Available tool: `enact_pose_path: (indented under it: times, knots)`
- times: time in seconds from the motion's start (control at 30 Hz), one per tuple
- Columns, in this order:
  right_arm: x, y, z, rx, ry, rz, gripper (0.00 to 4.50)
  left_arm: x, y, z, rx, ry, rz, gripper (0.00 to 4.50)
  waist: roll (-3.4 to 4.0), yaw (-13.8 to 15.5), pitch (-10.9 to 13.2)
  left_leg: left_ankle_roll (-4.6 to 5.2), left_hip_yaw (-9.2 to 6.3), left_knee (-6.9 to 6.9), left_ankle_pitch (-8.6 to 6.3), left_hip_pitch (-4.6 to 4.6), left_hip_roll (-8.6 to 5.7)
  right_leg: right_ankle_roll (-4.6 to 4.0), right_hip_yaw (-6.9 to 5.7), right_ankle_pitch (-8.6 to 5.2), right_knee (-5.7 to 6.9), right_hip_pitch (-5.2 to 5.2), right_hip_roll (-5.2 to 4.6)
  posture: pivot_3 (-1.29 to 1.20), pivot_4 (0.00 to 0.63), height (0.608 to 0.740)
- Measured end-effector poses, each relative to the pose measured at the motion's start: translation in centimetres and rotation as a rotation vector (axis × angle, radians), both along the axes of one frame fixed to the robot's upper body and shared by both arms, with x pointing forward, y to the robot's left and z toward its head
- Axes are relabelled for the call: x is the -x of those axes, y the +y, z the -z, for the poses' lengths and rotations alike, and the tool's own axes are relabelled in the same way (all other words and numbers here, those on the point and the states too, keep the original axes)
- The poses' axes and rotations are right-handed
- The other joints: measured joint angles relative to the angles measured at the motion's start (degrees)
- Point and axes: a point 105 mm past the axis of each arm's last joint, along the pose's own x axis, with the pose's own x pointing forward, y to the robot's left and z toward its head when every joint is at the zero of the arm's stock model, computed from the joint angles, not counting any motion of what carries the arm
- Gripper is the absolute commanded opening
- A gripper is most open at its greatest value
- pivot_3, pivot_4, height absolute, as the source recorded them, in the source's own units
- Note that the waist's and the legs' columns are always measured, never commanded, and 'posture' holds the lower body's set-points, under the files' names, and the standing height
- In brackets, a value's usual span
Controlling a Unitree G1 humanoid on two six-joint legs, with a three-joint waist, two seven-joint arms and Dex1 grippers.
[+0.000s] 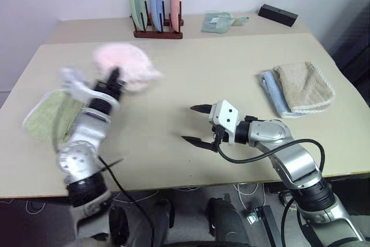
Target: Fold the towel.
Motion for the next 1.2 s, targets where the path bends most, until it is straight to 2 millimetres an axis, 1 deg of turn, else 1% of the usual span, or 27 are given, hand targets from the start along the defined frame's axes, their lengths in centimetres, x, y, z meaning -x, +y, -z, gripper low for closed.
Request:
enact_pose_path:
  times: [0.03, 0.07, 0.1, 0.13, 0.2, 0.23, 0.3, 0.33, 0.37, 0.43, 0.47, 0.53, 0.57, 0.67, 0.73, 0.8, 0.87, 0.9, 0.93, 0.97, 1.0, 1.03, 1.07, 1.1, 1.13, 1.2]
  knots:
    - [0.0, 0.0, 0.0, 0.001, 0.000, -0.003, 4.50, 0.7, 2.1, -0.5, 0.005, -0.015, -0.092, 0.13, 0.00, 0.2, 0.0, -0.09, -0.01, 0.00, 0.04, 0.00, 0.00, 0.00, 0.00, 0.00, 0.00, 0.00, 0.00, 0.00, 0.150, 0.740]
    - [0.1, 0.0, 0.0, 0.001, -0.001, -0.005, 4.50, 1.2, 3.6, -0.5, 0.016, -0.017, -0.156, 0.13, 0.00, 0.3, 0.0, -0.12, -0.01, 0.00, 0.05, -0.01, 0.00, 0.00, 0.00, 0.00, 0.00, 0.00, 0.01, 0.00, 0.150, 0.740]
    - [0.1, 0.0, 0.0, 0.000, -0.002, -0.008, 4.50, 1.8, 5.1, -0.3, 0.033, -0.012, -0.220, 0.13, -0.01, 0.3, 0.0, -0.12, -0.01, 0.01, 0.05, -0.01, -0.01, 0.00, 0.00, 0.00, 0.00, 0.01, 0.01, 0.00, 0.150, 0.740]
    - [0.1, 0.2, -0.1, -0.004, -0.005, -0.015, 4.50, 2.6, 6.5, 0.4, 0.045, 0.008, -0.283, 0.13, -0.02, 0.3, 0.0, -0.12, -0.02, 0.02, 0.05, -0.01, -0.01, 0.00, 0.00, 0.00, -0.01, 0.02, 0.00, 0.00, 0.150, 0.740]
    - [0.2, 0.2, -0.1, -0.004, -0.010, -0.023, 4.50, 3.9, 8.8, 2.4, 0.089, 0.069, -0.387, 0.13, -0.03, 0.3, 0.0, 0.00, -0.02, 0.02, -0.02, -0.01, -0.01, 0.00, 0.01, 0.00, -0.02, 0.02, 0.01, 0.00, 0.150, 0.740]
    - [0.2, 0.2, -0.1, -0.004, -0.013, -0.027, 4.50, 4.7, 9.7, 4.0, 0.122, 0.109, -0.432, 0.13, -0.03, 0.3, 0.0, 0.01, -0.03, 0.03, -0.03, 0.00, 0.00, 0.00, 0.01, 0.00, -0.01, 0.03, 0.01, 0.00, 0.150, 0.740]
    - [0.2, 0.2, 0.0, 0.001, -0.018, -0.033, 4.50, 5.9, 10.4, 7.0, 0.176, 0.186, -0.483, 0.13, -0.09, 0.5, 0.0, 0.01, 0.00, 0.05, -0.03, -0.01, -0.01, 0.00, -0.01, 0.00, -0.01, 0.06, 0.03, 0.00, 0.150, 0.740]
    - [0.2, 0.1, 0.0, 0.007, -0.022, -0.035, 4.50, 6.4, 10.5, 8.4, 0.209, 0.218, -0.503, 0.81, -0.13, 0.5, -0.1, 0.02, 0.01, 0.06, -0.03, -0.02, 0.00, 0.00, -0.02, 0.00, -0.01, 0.08, 0.03, 0.00, 0.150, 0.740]
    - [0.2, 0.0, 0.0, 0.013, -0.028, -0.038, 4.50, 6.9, 10.4, 9.6, 0.240, 0.246, -0.517, 1.14, -0.21, 0.5, -0.1, 0.02, 0.01, 0.07, -0.03, -0.02, 0.00, -0.01, -0.02, 0.00, -0.01, 0.09, 0.03, 0.00, 0.150, 0.740]
    - [0.1, -0.1, 0.1, 0.021, -0.032, -0.038, 4.50, 7.6, 10.5, 10.8, 0.277, 0.268, -0.549, 2.06, -0.37, 0.5, -0.1, 0.00, 0.01, 0.07, -0.02, -0.02, 0.01, -0.03, -0.05, 0.02, 0.00, 0.10, 0.07, 0.00, 0.150, 0.740]
    - [0.1, -0.1, 0.1, 0.022, -0.033, -0.041, 4.50, 7.8, 10.6, 11.1, 0.286, 0.273, -0.560, 2.61, -0.40, 0.4, -0.1, 0.00, 0.03, 0.07, -0.02, -0.01, 0.02, -0.04, -0.05, 0.02, 0.00, 0.10, 0.08, 0.00, 0.150, 0.740]
    - [0.1, -0.2, 0.3, 0.027, -0.028, -0.041, 4.50, 8.1, 10.6, 11.3, 0.287, 0.275, -0.568, 3.62, -0.40, 0.4, -0.1, 0.00, 0.04, 0.07, -0.02, -0.01, 0.04, -0.05, -0.05, 0.02, 0.00, 0.09, 0.10, 0.00, 0.150, 0.740]
    - [0.1, -0.2, 0.3, 0.030, -0.028, -0.041, 4.50, 8.2, 10.6, 11.1, 0.284, 0.270, -0.572, 4.03, -0.40, 0.4, -0.1, 0.00, 0.04, 0.06, -0.02, -0.01, 0.04, -0.05, -0.05, 0.02, 0.00, 0.09, 0.10, 0.00, 0.150, 0.740]
    - [0.1, -0.3, 0.4, 0.038, -0.028, -0.045, 4.50, 8.9, 10.8, 10.6, 0.258, 0.254, -0.587, 4.03, -0.40, 0.3, -0.1, 0.00, 0.06, 0.05, -0.03, -0.01, 0.05, -0.05, -0.03, 0.02, -0.01, 0.08, 0.10, 0.00, 0.150, 0.740]
    - [0.0, -0.4, 0.4, 0.037, -0.025, -0.045, 4.50, 9.7, 11.4, 9.9, 0.223, 0.234, -0.617, 4.03, -0.42, 0.3, -0.1, 0.00, 0.06, 0.04, -0.03, -0.01, 0.06, -0.06, -0.03, 0.02, -0.01, 0.08, 0.13, 0.00, 0.150, 0.740]
    - [-0.2, -0.7, 0.4, 0.029, -0.015, -0.030, 4.50, 10.9, 13.0, 8.1, 0.134, 0.201, -0.671, 4.03, -0.43, 0.2, -0.1, -0.03, 0.07, 0.02, -0.04, 0.00, 0.09, -0.10, -0.03, 0.03, -0.01, 0.05, 0.21, 0.00, 0.150, 0.740]
    - [-1.0, -1.5, 0.2, 0.010, -0.005, 0.012, 4.50, 11.8, 14.0, 5.6, -0.002, 0.162, -0.702, 4.03, -0.42, 0.3, -0.1, -0.04, 0.09, 0.02, -0.05, 0.01, 0.09, -0.12, -0.01, 0.03, -0.01, 0.05, 0.23, 0.00, 0.150, 0.740]
    - [-1.6, -2.1, 0.2, -0.004, 0.004, 0.052, 4.50, 11.7, 13.8, 4.2, -0.107, 0.144, -0.683, 4.03, -0.43, 0.4, -0.1, -0.04, 0.11, 0.03, -0.05, 0.01, 0.09, -0.13, 0.01, 0.03, -0.01, 0.05, 0.23, 0.00, 0.150, 0.740]
    - [-2.4, -2.7, 0.0, -0.023, 0.008, 0.101, 4.50, 11.3, 13.2, 2.7, -0.243, 0.131, -0.641, 4.03, -0.45, 0.5, -0.1, -0.04, 0.11, 0.05, -0.05, 0.00, 0.07, -0.25, -0.01, -0.02, -0.01, 0.07, 0.23, 0.00, 0.150, 0.740]
    - [-3.1, -3.3, -0.2, -0.034, 0.006, 0.142, 4.50, 10.7, 12.1, 1.4, -0.360, 0.111, -0.580, 4.03, -0.43, 0.7, -0.1, -0.04, 0.12, 0.05, -0.05, 0.00, 0.07, -0.32, 0.00, -0.06, -0.02, 0.10, 0.22, 0.00, 0.150, 0.740]
    - [-3.6, -3.8, -0.4, -0.044, 0.004, 0.177, 4.50, 9.7, 10.4, 0.4, -0.478, 0.091, -0.498, 4.03, -0.44, 1.0, -0.1, -0.04, 0.12, 0.07, -0.05, 0.00, 0.06, -0.34, 0.00, -0.07, -0.03, 0.13, 0.22, 0.00, 0.150, 0.740]
    - [-4.0, -4.3, -0.3, -0.049, 0.005, 0.204, 4.50, 8.7, 8.4, 0.0, -0.569, 0.076, -0.404, 4.03, -0.43, 1.2, -0.1, -0.04, 0.13, 0.06, -0.05, 0.02, 0.06, -0.34, 0.00, -0.07, -0.05, 0.15, 0.22, 0.00, 0.150, 0.740]
    - [-4.4, -4.8, 0.0, -0.049, 0.010, 0.239, 4.50, 7.6, 5.7, 0.0, -0.678, 0.068, -0.283, 4.03, -0.42, 1.4, -0.1, -0.04, 0.16, 0.06, -0.05, 0.02, 0.05, -0.34, 0.02, -0.07, -0.05, 0.15, 0.22, 0.00, 0.150, 0.740]
    - [-4.8, -5.4, 0.3, -0.049, 0.019, 0.269, 4.50, 6.8, 3.4, 0.5, -0.743, 0.065, -0.177, 4.03, -0.41, 1.4, -0.1, -0.04, 0.21, 0.04, -0.05, 0.02, 0.06, -0.36, 0.05, -0.06, -0.07, 0.12, 0.22, 0.00, 0.150, 0.740]
    - [-5.1, -5.9, 0.6, -0.048, 0.026, 0.301, 4.50, 6.3, 1.4, 1.2, -0.790, 0.069, -0.087, 4.03, -0.38, 1.3, -0.1, -0.03, 0.24, 0.00, -0.06, 0.03, 0.06, -0.35, 0.10, -0.05, -0.06, 0.07, 0.22, 0.00, 0.150, 0.740]
    - [-5.8, -7.3, 1.0, -0.062, 0.039, 0.372, 4.50, 5.6, -1.7, 3.2, -0.914, 0.097, 0.061, 4.03, -0.37, 0.9, -0.1, -0.04, 0.25, -0.07, -0.05, 0.02, 0.09, -0.31, 0.10, -0.03, -0.03, -0.01, 0.27, 0.00, 0.150, 0.740]
